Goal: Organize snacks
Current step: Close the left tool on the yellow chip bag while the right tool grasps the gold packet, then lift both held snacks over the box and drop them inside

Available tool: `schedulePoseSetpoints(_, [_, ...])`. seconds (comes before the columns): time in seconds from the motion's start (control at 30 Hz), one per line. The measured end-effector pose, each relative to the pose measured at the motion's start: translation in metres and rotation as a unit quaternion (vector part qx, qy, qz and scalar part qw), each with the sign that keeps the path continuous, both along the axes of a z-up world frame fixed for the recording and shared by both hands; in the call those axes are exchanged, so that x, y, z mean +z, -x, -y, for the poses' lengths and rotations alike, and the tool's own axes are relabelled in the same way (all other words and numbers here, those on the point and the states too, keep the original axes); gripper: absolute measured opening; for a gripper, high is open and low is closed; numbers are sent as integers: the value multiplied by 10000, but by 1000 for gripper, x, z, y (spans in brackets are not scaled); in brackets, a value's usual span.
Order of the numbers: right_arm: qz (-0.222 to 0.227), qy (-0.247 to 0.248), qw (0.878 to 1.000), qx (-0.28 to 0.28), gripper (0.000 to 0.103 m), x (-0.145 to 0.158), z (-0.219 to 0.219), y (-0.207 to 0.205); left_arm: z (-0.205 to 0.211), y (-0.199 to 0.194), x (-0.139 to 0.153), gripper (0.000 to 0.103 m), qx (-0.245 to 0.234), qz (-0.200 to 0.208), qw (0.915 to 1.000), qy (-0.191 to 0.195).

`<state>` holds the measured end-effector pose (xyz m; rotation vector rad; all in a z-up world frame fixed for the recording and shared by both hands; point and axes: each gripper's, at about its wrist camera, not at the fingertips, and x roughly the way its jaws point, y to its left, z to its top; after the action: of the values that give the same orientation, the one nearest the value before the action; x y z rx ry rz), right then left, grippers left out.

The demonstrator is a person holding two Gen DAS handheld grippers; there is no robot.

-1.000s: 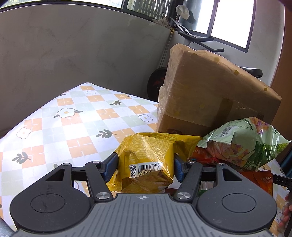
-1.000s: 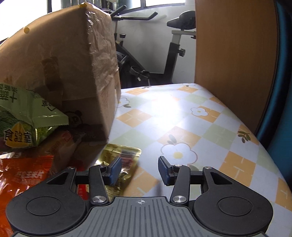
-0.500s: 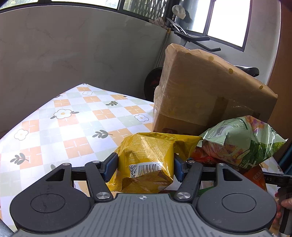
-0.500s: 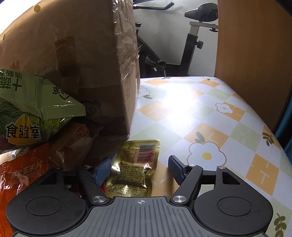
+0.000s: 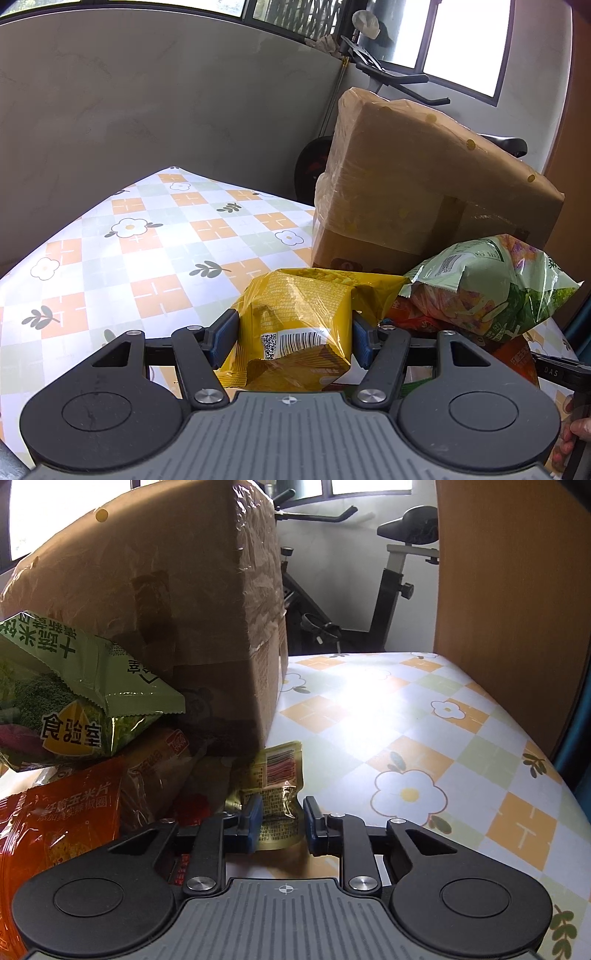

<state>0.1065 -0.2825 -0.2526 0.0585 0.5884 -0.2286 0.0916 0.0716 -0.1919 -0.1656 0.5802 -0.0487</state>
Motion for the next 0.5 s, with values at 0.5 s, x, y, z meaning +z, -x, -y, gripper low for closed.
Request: schedulePoseSetpoints(0.5, [1066, -989, 9889, -294, 2, 7, 33, 40, 5, -2, 0, 65, -61, -15, 10000, -65])
